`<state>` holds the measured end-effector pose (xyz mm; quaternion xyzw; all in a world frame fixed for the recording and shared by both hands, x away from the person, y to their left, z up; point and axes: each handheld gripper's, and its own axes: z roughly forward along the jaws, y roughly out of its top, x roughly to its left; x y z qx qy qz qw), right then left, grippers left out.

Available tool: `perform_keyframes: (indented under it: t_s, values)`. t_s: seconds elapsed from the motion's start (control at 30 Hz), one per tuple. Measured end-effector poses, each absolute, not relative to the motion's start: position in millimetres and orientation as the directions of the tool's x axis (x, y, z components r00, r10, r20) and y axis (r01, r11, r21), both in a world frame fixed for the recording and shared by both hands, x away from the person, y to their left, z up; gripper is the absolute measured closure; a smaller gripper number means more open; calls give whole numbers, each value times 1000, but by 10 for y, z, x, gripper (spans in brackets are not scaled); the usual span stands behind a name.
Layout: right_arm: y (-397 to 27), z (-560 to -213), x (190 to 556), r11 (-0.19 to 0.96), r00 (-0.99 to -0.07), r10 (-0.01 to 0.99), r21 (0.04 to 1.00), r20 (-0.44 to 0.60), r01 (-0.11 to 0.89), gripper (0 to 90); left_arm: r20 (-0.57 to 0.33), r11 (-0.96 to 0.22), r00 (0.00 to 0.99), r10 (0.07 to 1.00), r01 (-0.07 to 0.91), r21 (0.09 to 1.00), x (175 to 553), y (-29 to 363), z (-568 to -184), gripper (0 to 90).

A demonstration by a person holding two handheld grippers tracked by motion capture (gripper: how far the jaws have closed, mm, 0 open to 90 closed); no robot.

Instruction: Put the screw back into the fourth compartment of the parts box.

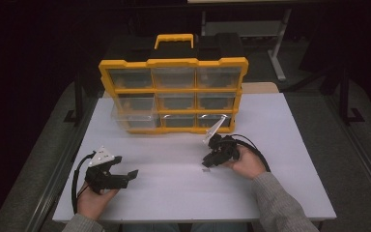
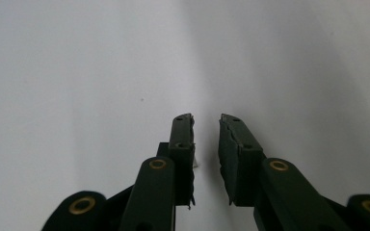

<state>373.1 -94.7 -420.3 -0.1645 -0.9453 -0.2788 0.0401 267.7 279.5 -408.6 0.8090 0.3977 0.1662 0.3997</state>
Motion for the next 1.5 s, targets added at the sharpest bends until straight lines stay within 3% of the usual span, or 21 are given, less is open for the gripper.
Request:
perform_keyframes:
  t_s: [0.67,1.0,1.5]
  values:
    - [-890,-4301,3696,819,-952,273,487,135,304,768,-49,-366,632,774,508,780,2675,2798,-4077,172]
    - [-837,-4289,3634,843,-960,275,467,49,265,850,-53,-361,633,773,506,783,2670,2791,-4070,172]
    - [-924,-4320,3776,807,-944,281,490,173,331,863,-51,-361,632,773,505,784,2670,2788,-4074,172]
